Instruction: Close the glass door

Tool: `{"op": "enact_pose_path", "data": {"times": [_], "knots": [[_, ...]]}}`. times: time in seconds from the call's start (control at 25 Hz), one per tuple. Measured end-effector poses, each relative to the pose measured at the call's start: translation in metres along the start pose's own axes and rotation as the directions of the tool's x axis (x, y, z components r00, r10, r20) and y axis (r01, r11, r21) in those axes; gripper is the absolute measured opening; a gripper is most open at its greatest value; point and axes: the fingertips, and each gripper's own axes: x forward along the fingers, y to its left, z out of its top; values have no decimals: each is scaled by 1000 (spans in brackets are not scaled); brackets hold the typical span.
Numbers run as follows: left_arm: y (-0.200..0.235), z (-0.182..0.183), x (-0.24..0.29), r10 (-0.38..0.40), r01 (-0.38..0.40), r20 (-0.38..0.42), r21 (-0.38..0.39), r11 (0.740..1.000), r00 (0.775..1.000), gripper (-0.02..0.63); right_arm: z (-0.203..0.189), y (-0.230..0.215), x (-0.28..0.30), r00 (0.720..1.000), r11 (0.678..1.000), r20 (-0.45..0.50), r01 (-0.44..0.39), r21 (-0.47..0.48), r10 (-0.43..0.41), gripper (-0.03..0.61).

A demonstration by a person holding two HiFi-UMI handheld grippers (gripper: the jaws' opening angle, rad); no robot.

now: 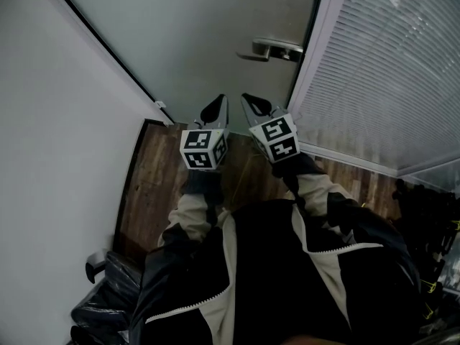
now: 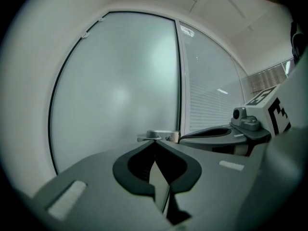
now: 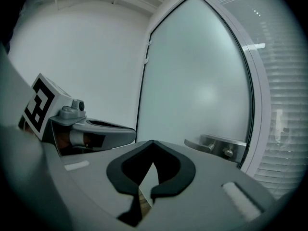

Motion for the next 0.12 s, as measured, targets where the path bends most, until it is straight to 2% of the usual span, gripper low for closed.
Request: {"op": "enact_pose_path", "data": {"times": [0.12], "knots": [[-4,-1,0,0,0,-1,4,1000,1000,2,2,-1,-3,1000,1000,5,2,-5,-2,2]]}}
